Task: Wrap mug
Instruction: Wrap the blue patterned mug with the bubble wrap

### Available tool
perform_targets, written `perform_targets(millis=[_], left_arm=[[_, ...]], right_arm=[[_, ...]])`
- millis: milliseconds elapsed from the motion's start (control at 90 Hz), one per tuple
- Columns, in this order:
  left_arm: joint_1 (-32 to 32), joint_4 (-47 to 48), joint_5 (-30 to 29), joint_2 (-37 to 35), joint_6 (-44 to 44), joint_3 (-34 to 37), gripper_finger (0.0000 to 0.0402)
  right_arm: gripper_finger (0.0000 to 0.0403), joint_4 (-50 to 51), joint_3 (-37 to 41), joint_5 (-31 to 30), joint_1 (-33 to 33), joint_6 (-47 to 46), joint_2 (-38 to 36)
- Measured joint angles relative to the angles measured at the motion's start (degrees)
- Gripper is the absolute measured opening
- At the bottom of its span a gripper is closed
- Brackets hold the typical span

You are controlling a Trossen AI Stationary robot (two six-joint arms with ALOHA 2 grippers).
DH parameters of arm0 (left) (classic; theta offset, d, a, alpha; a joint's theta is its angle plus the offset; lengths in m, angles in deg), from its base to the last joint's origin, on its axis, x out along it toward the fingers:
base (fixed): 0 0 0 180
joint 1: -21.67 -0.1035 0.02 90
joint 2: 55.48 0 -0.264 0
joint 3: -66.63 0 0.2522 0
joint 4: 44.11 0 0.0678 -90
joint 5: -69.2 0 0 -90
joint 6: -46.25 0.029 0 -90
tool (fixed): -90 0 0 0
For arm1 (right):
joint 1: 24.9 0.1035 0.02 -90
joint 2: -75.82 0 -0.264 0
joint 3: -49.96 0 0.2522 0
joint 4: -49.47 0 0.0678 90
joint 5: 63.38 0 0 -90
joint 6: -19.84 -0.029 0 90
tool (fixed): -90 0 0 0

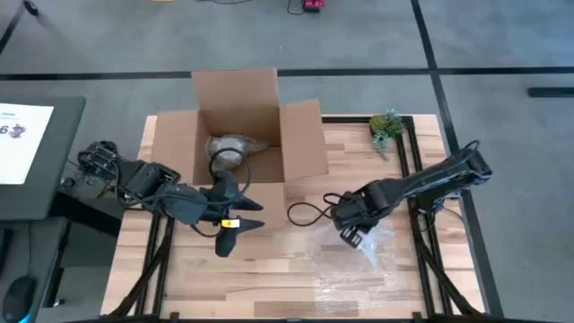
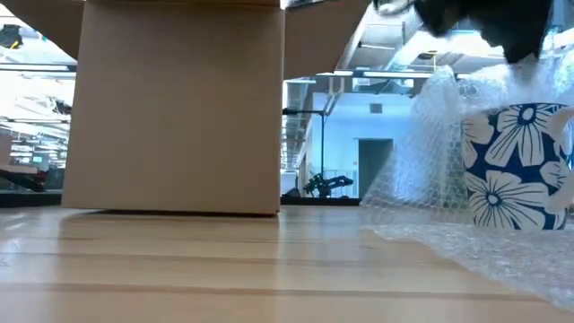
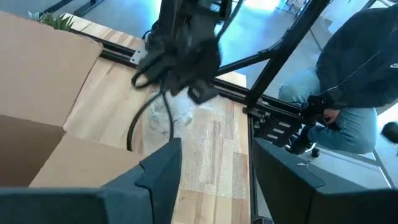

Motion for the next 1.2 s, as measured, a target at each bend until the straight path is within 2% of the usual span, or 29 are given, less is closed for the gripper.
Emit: perform_targets(millis=[100,233,367,567,700,856,944,1089,1200], left_arm=[[0.00,0.00,-0.02,0.00,0.00,-0.02,0.0175],[0.00,0.01,-0.02,0.00,-0.04,-0.01,0.0175],[0.00,-0.04,-0.02,0.00,-0.13,0.00,0.0175],[0.02,-0.02,-0.02,0.00,-0.17,-0.01,0.0175],[0.02,-0.04,-0.02,0.00,-0.21,-0.01,0.0175],[0.02,-0.07,-0.02,0.00,-0.38,-0.02,0.0175],[0.00,-0.09,-0.02,0.00,-0.39,-0.02,0.0175],[0.02,-0.13,-0.02,0.00,-0.81,0.00,0.0175],[0.00,-0.15,-0.02,0.00,-0.83,0.00,0.0175]], right_arm=[[0.0000,-1.03,-3.24,0.70,1.50,-0.41,-1.85],[0.0000,-4.70,-2.64,2.55,3.28,-0.39,-2.58],[0.0000,-5.42,1.84,1.38,3.16,-0.63,-1.07],[0.0000,-13.75,10.61,-1.27,0.52,-2.31,2.87],[0.0000,-14.31,12.69,-3.33,-1.10,-3.15,7.31],[0.0000,-10.34,8.75,-3.42,-1.90,-0.51,8.95],[0.0000,-4.63,3.97,-5.80,-1.10,-0.87,7.54],[0.0000,5.30,-4.16,-9.47,3.45,-6.93,2.90],[0.0000,6.66,-5.16,-9.82,8.89,-13.25,-2.73]])
